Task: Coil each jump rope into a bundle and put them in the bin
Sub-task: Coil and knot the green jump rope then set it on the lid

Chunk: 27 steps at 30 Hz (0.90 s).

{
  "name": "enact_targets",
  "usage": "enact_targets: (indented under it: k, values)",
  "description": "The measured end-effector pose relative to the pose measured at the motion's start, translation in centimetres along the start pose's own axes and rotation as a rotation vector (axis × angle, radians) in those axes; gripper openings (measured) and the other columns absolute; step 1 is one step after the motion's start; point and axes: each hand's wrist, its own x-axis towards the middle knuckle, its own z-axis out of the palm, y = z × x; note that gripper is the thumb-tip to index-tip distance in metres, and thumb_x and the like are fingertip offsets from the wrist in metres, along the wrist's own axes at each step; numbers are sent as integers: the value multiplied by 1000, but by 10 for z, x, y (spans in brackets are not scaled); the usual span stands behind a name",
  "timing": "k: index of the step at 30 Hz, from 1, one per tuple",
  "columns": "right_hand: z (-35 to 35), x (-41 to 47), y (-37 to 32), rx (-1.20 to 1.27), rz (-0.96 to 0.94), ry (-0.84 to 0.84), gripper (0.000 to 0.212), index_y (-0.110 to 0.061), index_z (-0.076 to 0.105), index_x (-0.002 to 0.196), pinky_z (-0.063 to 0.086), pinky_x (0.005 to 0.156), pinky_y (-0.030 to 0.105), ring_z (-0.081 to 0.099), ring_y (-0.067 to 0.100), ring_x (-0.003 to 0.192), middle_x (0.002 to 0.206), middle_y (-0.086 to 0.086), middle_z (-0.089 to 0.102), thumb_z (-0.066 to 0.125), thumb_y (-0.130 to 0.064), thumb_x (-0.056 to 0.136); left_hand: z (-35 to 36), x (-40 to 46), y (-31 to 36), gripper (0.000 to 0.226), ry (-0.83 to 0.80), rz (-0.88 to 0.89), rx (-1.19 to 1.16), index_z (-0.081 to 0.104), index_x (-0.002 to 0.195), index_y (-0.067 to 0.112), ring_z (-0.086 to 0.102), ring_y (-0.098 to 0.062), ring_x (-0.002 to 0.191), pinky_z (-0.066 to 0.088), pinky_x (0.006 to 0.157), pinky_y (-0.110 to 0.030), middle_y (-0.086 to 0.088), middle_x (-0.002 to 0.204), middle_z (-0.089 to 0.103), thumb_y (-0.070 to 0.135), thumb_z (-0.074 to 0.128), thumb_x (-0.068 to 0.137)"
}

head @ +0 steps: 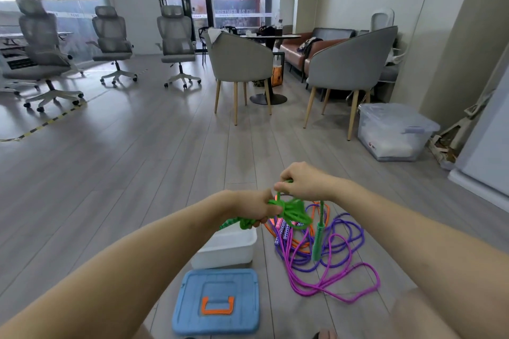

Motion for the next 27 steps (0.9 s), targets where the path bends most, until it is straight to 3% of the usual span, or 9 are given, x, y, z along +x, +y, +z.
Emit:
enact_targets:
  k: [3,6,10,13,16,19,22,27]
  values:
    - [3,0,-4,48,22,106,39,-11,59,69,33,59,36,47,21,64,68,7,56,54,-28,104,-5,21,-11,27,294,-57,-117,43,106,7,54,-20,62,44,54,-30,-12,84,59,32,54,103]
    - [2,-2,-10,155,39,132,35,-13,59,75,32,60,36,47,20,68,73,6,55,46,-23,107,-6,30,-10,35,537,-58,-41,40,105,11,57,-23,66,42,57,-34,-11,87,62,42,55,102]
    - [-1,-11,-13,228,21,130,34,-16,61,80,33,59,32,46,16,65,72,0,52,42,-21,108,-1,31,-1,38,547,-27,-220,42,108,8,61,-28,70,49,62,-37,-14,88,63,42,57,100]
    - [-6,-19,-9,555,27,126,32,-12,59,87,28,48,26,34,12,52,63,-1,42,37,-18,110,-13,22,10,27,551,36,-547,42,106,6,49,-18,55,42,47,-28,-9,76,53,30,54,103]
    - [-9,-23,-6,781,-1,60,32,-10,52,91,20,44,25,24,11,49,58,-3,33,32,-22,113,-24,8,22,17,458,162,-781,47,96,8,40,-15,49,35,47,-25,-6,68,43,21,47,107]
    - [-12,-25,0,900,-50,-29,30,-13,49,93,18,44,24,20,12,51,61,-2,29,33,-28,113,-29,-8,33,16,405,213,-842,46,94,12,40,-14,50,34,51,-28,-2,64,43,18,42,108]
    - [-14,-25,9,924,-57,-12,34,-15,49,87,21,43,21,22,11,51,61,-1,29,37,-35,112,-30,-21,41,18,384,250,-873,44,91,15,39,-13,53,32,53,-29,-1,64,42,19,41,109]
    - [-12,-23,14,1063,-67,-90,34,-16,52,84,22,42,19,19,11,49,61,-1,27,44,-42,106,-37,-34,46,14,275,342,-1041,45,102,14,38,-11,54,36,52,-25,2,65,43,25,43,110]
